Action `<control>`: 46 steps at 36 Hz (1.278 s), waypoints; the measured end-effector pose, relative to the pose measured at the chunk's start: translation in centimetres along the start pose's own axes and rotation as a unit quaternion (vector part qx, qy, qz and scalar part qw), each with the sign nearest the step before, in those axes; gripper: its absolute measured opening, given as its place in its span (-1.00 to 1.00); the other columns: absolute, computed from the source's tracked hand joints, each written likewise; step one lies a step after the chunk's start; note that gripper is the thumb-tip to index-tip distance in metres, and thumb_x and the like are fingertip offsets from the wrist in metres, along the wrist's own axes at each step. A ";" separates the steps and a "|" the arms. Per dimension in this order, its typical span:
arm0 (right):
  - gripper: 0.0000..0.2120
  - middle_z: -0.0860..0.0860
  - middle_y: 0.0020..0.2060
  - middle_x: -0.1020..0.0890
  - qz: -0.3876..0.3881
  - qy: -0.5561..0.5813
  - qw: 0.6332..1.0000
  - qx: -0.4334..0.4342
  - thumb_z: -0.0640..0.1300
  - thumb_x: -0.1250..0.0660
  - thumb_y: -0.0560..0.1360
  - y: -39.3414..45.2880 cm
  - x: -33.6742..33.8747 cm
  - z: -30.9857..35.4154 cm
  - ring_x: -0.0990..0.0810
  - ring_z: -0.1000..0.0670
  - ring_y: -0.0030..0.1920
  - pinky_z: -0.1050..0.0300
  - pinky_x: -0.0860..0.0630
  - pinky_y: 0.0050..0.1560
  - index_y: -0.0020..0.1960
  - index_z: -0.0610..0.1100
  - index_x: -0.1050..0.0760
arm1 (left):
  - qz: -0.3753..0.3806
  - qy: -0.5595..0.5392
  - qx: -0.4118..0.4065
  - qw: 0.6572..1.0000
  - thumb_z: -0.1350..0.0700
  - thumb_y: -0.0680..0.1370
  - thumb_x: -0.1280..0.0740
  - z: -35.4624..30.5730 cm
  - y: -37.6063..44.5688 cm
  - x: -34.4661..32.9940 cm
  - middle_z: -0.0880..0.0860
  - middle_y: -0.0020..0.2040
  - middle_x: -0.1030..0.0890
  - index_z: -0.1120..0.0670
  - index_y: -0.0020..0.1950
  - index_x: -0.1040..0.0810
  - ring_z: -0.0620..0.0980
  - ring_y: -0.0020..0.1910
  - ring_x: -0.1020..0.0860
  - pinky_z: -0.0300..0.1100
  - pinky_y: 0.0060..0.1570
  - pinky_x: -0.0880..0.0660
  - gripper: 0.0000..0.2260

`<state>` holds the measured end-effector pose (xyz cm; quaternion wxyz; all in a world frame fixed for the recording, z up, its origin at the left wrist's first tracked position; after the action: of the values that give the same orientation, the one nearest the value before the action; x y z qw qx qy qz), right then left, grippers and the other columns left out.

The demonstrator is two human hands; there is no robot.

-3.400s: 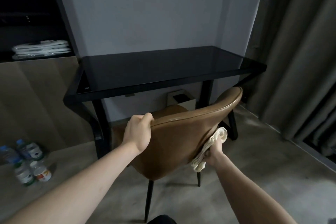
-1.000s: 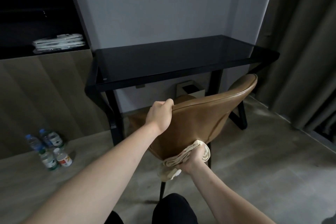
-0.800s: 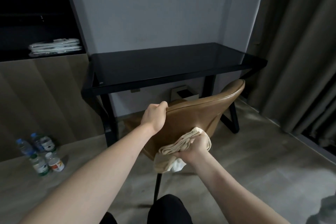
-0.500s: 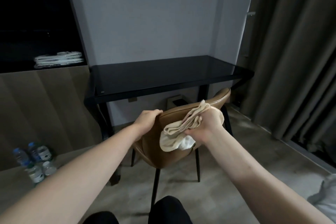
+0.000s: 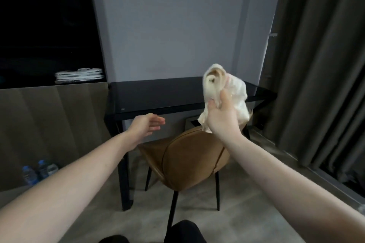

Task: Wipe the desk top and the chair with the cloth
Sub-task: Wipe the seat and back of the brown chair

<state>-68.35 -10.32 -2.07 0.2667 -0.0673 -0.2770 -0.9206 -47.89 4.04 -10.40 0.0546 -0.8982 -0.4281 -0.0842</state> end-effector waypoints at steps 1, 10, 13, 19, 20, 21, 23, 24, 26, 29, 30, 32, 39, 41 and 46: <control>-0.87 0.00 0.04 -0.50 0.023 -0.058 0.997 0.035 -0.12 -0.15 0.66 0.7 -0.3 0.3 -0.55 -0.14 0.08 -0.16 -0.53 0.10 0.11 0.10 -0.39 | -0.007 0.006 0.000 1.000 0.07 0.70 -0.14 0.2 0.0 0.5 -0.02 0.03 -0.72 0.06 0.03 -0.70 -0.02 0.11 -0.64 -0.03 0.30 -0.44 -0.68; -0.66 -0.03 0.30 -0.49 0.321 -0.485 0.809 0.082 -0.07 -0.13 0.65 -0.7 -7.5 -3.8 -0.44 -0.25 0.33 -0.41 -0.16 0.42 0.41 0.09 -0.36 | 0.014 0.147 0.007 0.989 0.33 0.60 -0.14 6.3 0.9 2.5 -0.05 0.09 -0.67 -0.06 -0.04 -0.69 -0.04 0.15 -0.59 -0.04 0.31 -0.49 -0.60; -0.70 -0.01 0.26 -0.50 0.329 -0.492 0.800 0.097 -0.02 -0.10 0.66 -0.1 -8.6 -4.0 -0.45 -0.21 0.28 -0.32 -0.26 0.36 0.37 0.08 -0.38 | 0.058 0.207 0.036 0.976 0.33 0.54 -0.25 9.1 1.1 1.7 -0.08 0.15 -0.64 -0.09 0.03 -0.66 -0.09 0.25 -0.53 -0.12 0.41 -0.39 -0.66; -0.84 0.11 0.04 -0.60 0.321 -0.403 0.852 0.091 0.09 -0.15 0.63 2.3 -6.5 -4.9 -0.54 -0.04 0.10 -0.02 -0.40 0.04 0.12 0.12 -0.48 | 0.145 0.297 -0.032 0.943 0.00 0.38 -0.50 8.7 1.7 -3.2 -0.19 0.39 -0.42 -0.16 0.53 -0.34 -0.14 0.36 -0.43 -0.14 0.39 -0.39 -0.27; -0.84 0.13 0.02 -0.61 0.317 -0.390 0.860 0.086 0.10 -0.16 0.63 2.7 -5.9 -5.1 -0.55 0.00 0.08 -0.02 -0.43 0.04 0.10 0.11 -0.49 | 0.155 0.306 -0.059 0.937 -0.03 0.39 -0.50 7.8 2.0 -4.4 -0.20 0.39 -0.41 -0.16 0.54 -0.32 -0.15 0.36 -0.42 -0.16 0.37 -0.39 -0.26; -0.85 0.15 -0.01 -0.62 0.313 -0.378 0.868 0.078 0.10 -0.17 0.63 3.2 -5.2 -5.3 -0.55 0.04 0.05 -0.03 -0.46 0.05 0.07 0.11 -0.49 | 0.166 0.312 -0.079 0.932 -0.06 0.40 -0.50 7.0 2.3 -5.6 -0.23 0.37 -0.43 -0.18 0.52 -0.33 -0.18 0.33 -0.44 -0.19 0.33 -0.41 -0.29; -0.85 0.19 -0.09 -0.61 0.305 -0.368 0.876 0.063 0.11 -0.18 0.64 4.3 -3.8 -5.9 -0.55 0.12 -0.02 -0.03 -0.47 0.06 0.01 0.10 -0.49 | 0.188 0.314 -0.102 0.925 -0.07 0.43 -0.46 5.9 3.3 -7.5 -0.29 0.21 -0.56 -0.25 0.38 -0.45 -0.25 0.17 -0.54 -0.24 0.18 -0.52 -0.48; -0.83 0.21 -0.13 -0.61 0.303 -0.368 0.877 0.059 0.12 -0.18 0.64 4.8 -3.3 -6.3 -0.54 0.13 -0.06 -0.02 -0.47 0.05 -0.01 0.09 -0.48 | 0.195 0.311 -0.104 0.924 -0.06 0.45 -0.43 5.5 3.9 -8.1 -0.28 0.06 -0.63 -0.27 0.24 -0.53 -0.26 0.04 -0.59 -0.22 0.08 -0.57 -0.63; -0.78 0.19 -0.20 -0.58 0.302 -0.366 0.879 0.054 0.15 -0.18 0.64 5.8 -2.1 -7.2 -0.54 0.12 -0.11 -0.01 -0.48 -0.01 -0.06 0.05 -0.45 | 0.206 0.305 -0.097 0.925 0.00 0.44 -0.37 5.0 5.1 -8.8 -0.20 -0.20 -0.66 -0.21 -0.04 -0.58 -0.22 -0.16 -0.61 -0.15 -0.08 -0.59 -0.85; -0.70 0.13 -0.21 -0.56 0.305 -0.359 0.881 0.048 0.16 -0.18 0.65 7.0 -0.9 -8.3 -0.54 0.07 -0.09 0.01 -0.47 -0.06 -0.10 -0.04 -0.44 | 0.247 0.297 -0.084 0.918 0.05 0.44 -0.36 4.9 6.3 -9.2 -0.12 -0.28 -0.64 -0.09 -0.11 -0.58 -0.19 -0.24 -0.61 -0.19 -0.16 -0.53 -0.93; -0.68 0.12 -0.20 -0.55 0.311 -0.355 0.880 0.043 0.16 -0.17 0.65 7.4 -0.5 -8.5 -0.54 0.06 -0.07 0.01 -0.47 -0.07 -0.12 -0.04 -0.44 | 0.259 0.295 -0.074 0.917 0.05 0.45 -0.37 5.0 6.6 -9.2 -0.11 -0.28 -0.64 -0.08 -0.10 -0.59 -0.20 -0.25 -0.61 -0.21 -0.18 -0.52 -0.94; -0.71 0.18 -0.13 -0.56 0.327 -0.340 0.881 0.032 0.15 -0.17 0.63 8.2 0.0 -8.7 -0.54 0.07 -0.01 0.03 -0.47 -0.02 -0.13 -0.01 -0.45 | 0.275 0.292 -0.056 0.914 0.05 0.44 -0.37 5.0 6.9 -9.1 -0.14 -0.28 -0.64 -0.11 -0.09 -0.59 -0.22 -0.25 -0.61 -0.21 -0.20 -0.51 -0.92; -0.73 0.36 0.08 -0.57 0.375 -0.377 0.846 -0.029 0.26 -0.10 0.60 12.4 2.4 -11.2 -0.47 0.19 0.23 0.05 -0.40 0.27 0.06 0.21 -0.52 | 0.304 0.287 0.036 0.908 -0.10 0.45 -0.35 3.7 7.6 -8.8 -0.33 -0.14 -0.65 -0.27 0.03 -0.59 -0.29 -0.12 -0.61 -0.14 -0.05 -0.57 -0.83; -0.69 0.33 0.11 -0.58 0.370 -0.386 0.844 -0.048 0.26 -0.10 0.59 13.7 3.2 -11.8 -0.45 0.14 0.28 0.07 -0.38 0.30 0.10 0.18 -0.55 | 0.297 0.294 0.077 0.905 -0.18 0.47 -0.32 3.5 7.4 -8.7 -0.36 -0.06 -0.64 -0.34 0.07 -0.57 -0.28 -0.04 -0.61 -0.12 0.00 -0.57 -0.82; -0.70 0.16 0.11 -0.65 0.362 -0.383 0.845 -0.089 0.14 -0.21 0.56 14.8 3.3 -11.0 -0.46 0.04 0.29 0.13 -0.24 0.36 0.11 0.08 -0.65 | 0.331 0.304 0.183 0.874 -0.09 0.56 -0.31 0.5 6.3 -8.3 -0.31 0.20 -0.58 -0.35 0.27 -0.51 -0.09 0.17 -0.59 -0.14 0.15 -0.55 -0.70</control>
<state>-63.02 -28.22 -3.33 0.4462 -0.5339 -0.2299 -0.6804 -48.10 -6.09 -12.66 0.3699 -0.8914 -0.0755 -0.2507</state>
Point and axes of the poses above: each hand's wrist, its own y-axis towards the middle knuckle, its own x-axis out of the back of the hand, z = x × y, the point moved 8 cm from there along y, towards the middle knuckle
